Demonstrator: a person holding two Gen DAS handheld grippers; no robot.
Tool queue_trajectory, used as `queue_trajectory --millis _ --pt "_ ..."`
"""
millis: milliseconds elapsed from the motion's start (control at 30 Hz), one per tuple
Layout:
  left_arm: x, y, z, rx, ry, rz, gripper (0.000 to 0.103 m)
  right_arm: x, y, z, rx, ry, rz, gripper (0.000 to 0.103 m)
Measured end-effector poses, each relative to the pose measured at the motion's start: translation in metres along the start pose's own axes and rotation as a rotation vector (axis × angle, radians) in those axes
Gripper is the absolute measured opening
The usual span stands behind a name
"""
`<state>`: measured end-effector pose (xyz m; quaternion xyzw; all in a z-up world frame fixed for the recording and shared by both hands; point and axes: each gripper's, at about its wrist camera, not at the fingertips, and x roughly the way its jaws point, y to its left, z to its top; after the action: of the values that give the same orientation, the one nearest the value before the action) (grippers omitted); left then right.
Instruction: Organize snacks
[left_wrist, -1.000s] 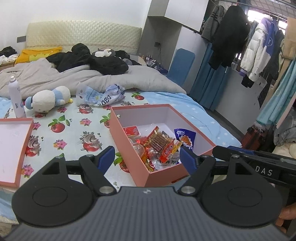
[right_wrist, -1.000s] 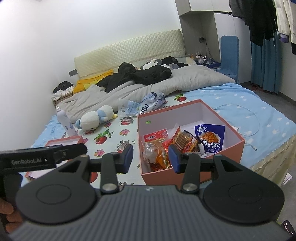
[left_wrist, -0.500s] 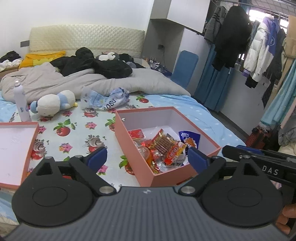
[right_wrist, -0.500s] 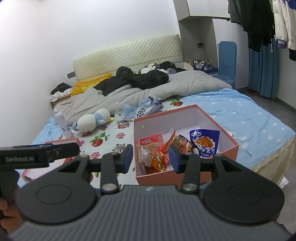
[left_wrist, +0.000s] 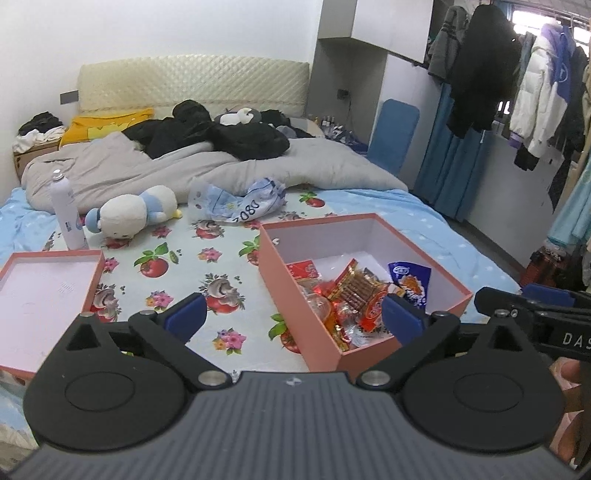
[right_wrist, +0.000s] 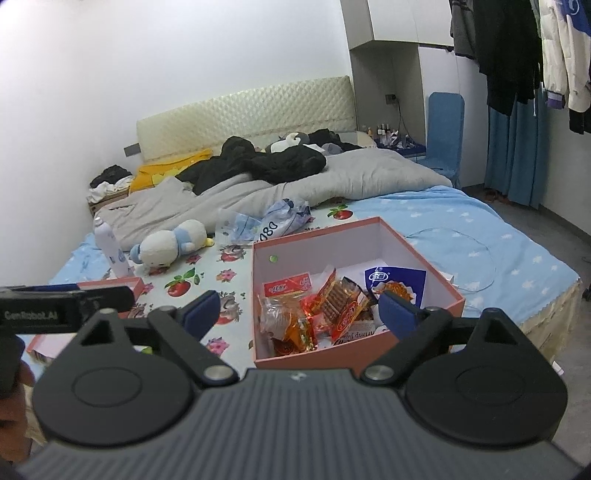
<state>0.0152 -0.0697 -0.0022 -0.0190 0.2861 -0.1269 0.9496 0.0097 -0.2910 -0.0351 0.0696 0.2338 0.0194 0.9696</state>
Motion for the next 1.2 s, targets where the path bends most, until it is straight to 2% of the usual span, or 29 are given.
queue_trajectory --millis 300,500,833,1200 --pt "0.019 0.009 0.009 -0.04 0.028 0.049 0.102 0.022 0.004 0.005 0.029 0.03 0.012 0.094" --pt "0.03 0.011 0.012 -0.031 0.051 0.063 0.102 0.036 0.008 0.0 0.045 0.055 0.011 0.094" --pt "0.046 0.009 0.014 -0.035 0.04 0.041 0.102 0.048 -0.003 0.0 0.064 0.063 -0.04 0.094" --pt "0.056 0.012 0.017 -0.039 0.051 0.043 0.102 0.052 -0.008 0.001 0.076 0.062 -0.048 0.094"
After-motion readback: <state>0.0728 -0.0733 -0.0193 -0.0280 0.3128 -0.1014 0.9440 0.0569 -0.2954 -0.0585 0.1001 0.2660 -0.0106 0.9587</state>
